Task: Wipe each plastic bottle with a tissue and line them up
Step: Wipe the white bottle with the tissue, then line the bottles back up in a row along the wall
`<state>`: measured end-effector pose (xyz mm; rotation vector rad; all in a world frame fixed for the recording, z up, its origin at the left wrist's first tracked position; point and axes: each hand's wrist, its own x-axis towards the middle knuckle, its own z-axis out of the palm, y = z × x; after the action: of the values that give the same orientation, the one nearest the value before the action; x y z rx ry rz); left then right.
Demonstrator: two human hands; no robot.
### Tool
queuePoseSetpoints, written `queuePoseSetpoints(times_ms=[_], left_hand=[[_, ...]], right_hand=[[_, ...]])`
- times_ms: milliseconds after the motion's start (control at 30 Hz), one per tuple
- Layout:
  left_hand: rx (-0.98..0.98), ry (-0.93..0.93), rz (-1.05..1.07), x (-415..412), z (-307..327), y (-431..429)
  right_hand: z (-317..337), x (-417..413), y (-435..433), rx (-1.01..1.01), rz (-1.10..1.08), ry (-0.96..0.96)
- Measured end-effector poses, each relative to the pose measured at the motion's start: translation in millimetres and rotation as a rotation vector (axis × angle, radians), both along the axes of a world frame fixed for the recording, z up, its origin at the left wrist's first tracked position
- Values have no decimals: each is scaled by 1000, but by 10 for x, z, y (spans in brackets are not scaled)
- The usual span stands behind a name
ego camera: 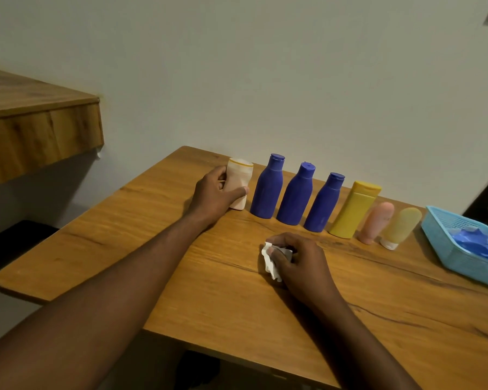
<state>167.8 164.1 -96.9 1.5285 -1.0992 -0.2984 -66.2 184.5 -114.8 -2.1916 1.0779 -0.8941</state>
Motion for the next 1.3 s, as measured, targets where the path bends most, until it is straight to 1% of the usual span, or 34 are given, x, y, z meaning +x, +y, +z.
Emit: queuePoseSetpoints(times_ms=[300, 533, 633, 800, 900, 1000, 1067, 1167, 1233, 1300], left_hand=[[40, -3, -21, -17, -29, 50], [79, 30, 41, -77, -30, 250], [96, 24, 103, -138, 3, 399], [104, 21, 139, -452, 79, 765], [128, 67, 43, -705, 68, 1012], [202, 71, -166, -1036, 82, 1297], [253, 6, -273, -1255, 75, 1437], [292, -93, -366, -1563, 74, 1524], [304, -170, -365, -1689, 70, 1507], [293, -236, -341, -1791, 115, 1495]], right_hand=[[-5, -14, 11, 22, -24, -15], [16, -8, 43, 71, -46, -27], [59, -21, 97, 48, -55, -22], [98, -81, 195, -26, -66, -20], [137, -206, 253, 19, -92, -70], [157, -447, 350, 22, -116, -87], [185, -619, 413, 24, -122, -97], [279, -849, 489, 34, -108, -63], [349, -913, 504, 33, -93, -30], [433, -959, 544, -4, -94, -38]])
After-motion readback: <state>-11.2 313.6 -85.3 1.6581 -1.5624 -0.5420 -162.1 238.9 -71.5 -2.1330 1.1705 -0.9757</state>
